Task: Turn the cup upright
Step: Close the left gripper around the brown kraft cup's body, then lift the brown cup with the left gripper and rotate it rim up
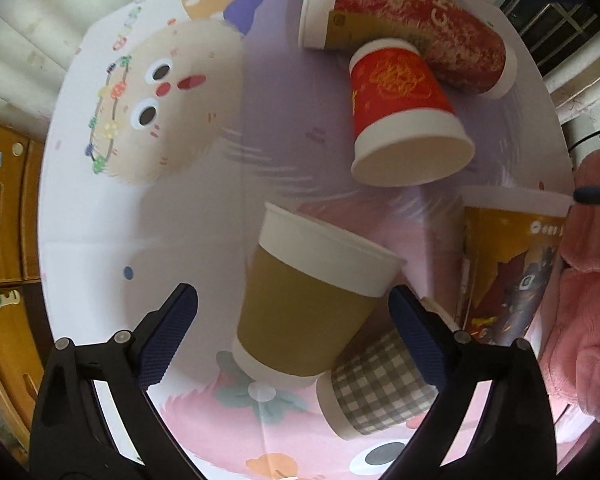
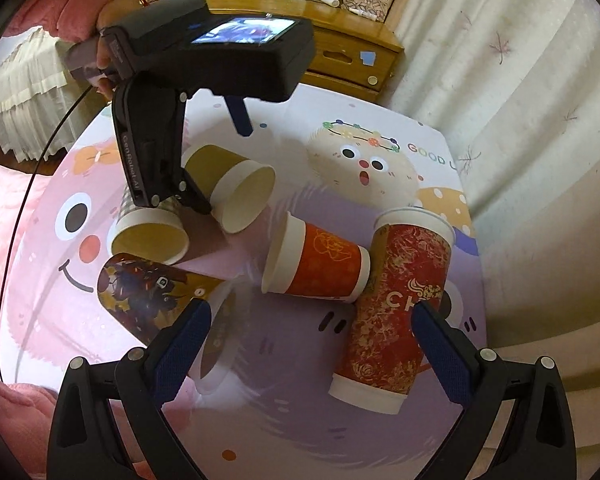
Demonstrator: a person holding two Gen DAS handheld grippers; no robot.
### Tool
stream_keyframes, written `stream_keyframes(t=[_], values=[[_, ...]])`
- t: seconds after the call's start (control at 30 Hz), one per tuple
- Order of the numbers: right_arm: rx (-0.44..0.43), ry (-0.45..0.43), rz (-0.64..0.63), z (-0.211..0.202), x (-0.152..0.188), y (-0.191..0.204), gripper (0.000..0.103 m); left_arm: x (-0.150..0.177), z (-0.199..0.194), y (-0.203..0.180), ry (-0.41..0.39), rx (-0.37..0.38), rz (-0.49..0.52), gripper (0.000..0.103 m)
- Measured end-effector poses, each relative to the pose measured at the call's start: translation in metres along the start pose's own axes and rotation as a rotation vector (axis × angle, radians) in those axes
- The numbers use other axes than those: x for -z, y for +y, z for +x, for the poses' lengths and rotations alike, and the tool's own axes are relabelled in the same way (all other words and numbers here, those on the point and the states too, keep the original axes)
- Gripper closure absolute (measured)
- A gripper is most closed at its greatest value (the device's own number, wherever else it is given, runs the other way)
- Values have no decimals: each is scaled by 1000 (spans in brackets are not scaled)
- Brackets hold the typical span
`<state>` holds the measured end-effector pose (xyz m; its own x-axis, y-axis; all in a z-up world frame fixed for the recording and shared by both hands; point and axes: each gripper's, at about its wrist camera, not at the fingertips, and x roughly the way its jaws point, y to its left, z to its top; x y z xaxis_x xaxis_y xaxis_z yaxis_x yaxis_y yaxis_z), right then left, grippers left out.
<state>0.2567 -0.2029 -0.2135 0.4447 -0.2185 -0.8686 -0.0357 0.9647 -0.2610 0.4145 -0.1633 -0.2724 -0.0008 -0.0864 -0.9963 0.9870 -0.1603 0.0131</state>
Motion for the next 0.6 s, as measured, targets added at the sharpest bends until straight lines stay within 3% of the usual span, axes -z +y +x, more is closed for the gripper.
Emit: stream_keyframes(t=[0.07, 0.13, 0.23, 0.43, 0.6], values=[[3, 4, 2, 2, -1, -2, 1, 0, 7, 3, 9, -3, -4, 16], [3, 7, 1, 4, -2, -2, 1, -2, 13, 7, 17, -8, -18, 30], [7, 9, -7, 4, -3, 1, 1, -2, 19, 13, 11, -5, -39, 38], [10, 6, -5, -3, -4, 5, 1, -4, 5, 26, -35, -7, -129, 39], [-18, 2, 59, -17, -8, 1, 1, -1, -25, 36, -62, -14, -323, 39]])
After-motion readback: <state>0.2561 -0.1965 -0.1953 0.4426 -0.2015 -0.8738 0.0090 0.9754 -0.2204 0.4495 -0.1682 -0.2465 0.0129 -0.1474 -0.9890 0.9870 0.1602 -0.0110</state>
